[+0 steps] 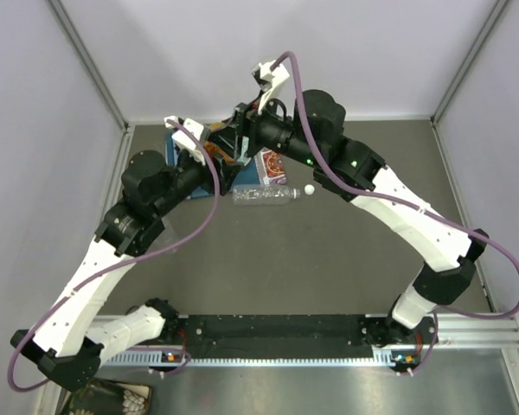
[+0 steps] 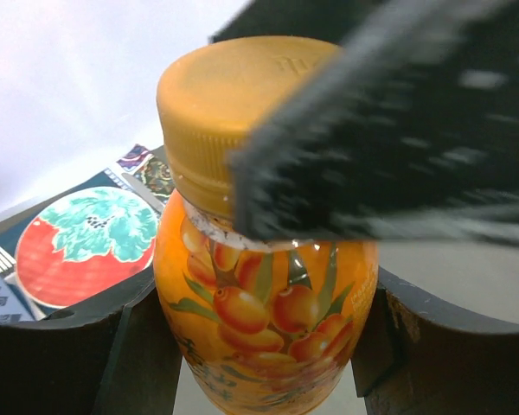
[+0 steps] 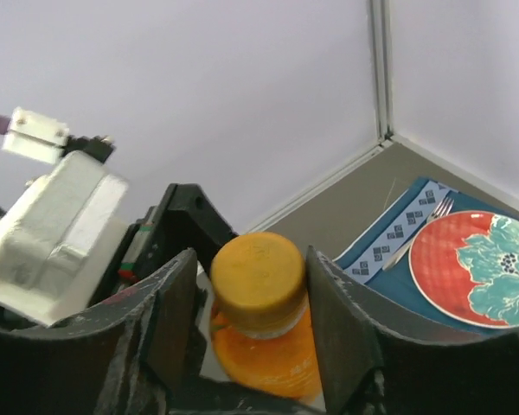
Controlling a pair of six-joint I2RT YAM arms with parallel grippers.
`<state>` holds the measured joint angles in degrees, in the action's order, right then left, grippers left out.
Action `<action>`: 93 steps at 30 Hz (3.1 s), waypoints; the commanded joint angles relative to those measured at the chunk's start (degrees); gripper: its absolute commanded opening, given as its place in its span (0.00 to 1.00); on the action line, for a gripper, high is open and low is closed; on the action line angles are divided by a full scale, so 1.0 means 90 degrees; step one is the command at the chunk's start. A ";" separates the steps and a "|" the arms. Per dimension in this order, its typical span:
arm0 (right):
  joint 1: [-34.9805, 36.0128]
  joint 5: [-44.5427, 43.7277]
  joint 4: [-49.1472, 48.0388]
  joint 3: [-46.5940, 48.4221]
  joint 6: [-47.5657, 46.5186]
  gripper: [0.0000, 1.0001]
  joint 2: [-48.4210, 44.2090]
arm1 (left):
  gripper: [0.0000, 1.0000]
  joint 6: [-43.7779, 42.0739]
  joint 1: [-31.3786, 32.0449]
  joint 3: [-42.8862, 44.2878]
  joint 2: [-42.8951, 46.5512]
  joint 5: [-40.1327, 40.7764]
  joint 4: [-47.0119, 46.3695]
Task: Screw on the bottle caps
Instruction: Screw the bottle cap onto the plastic bottle.
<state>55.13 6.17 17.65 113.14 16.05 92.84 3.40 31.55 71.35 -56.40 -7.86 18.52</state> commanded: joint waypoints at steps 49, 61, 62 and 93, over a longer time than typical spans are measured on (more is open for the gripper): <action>-0.0833 0.7332 -0.4149 -0.1517 0.2386 0.57 -0.0804 | 0.00 0.2054 -0.0010 -0.0643 0.0085 -0.7047 -0.3259; -0.0833 0.6952 -0.2612 -0.1468 0.1480 0.28 -0.0872 | 0.00 0.1284 -0.0029 -0.0565 0.0173 -0.5957 -0.2471; -0.0833 0.6699 -0.2325 -0.1458 0.1130 0.27 -0.0891 | 0.00 0.1147 -0.0029 -0.0536 0.0202 -0.5682 -0.2343; 0.0388 -0.1301 0.1125 0.0328 0.0404 0.37 0.0358 | 0.00 0.0150 -0.0244 -0.0154 0.0583 0.0571 -0.0837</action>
<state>57.06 2.61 19.79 112.14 19.62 93.67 6.24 29.76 67.51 -53.36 -6.83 18.37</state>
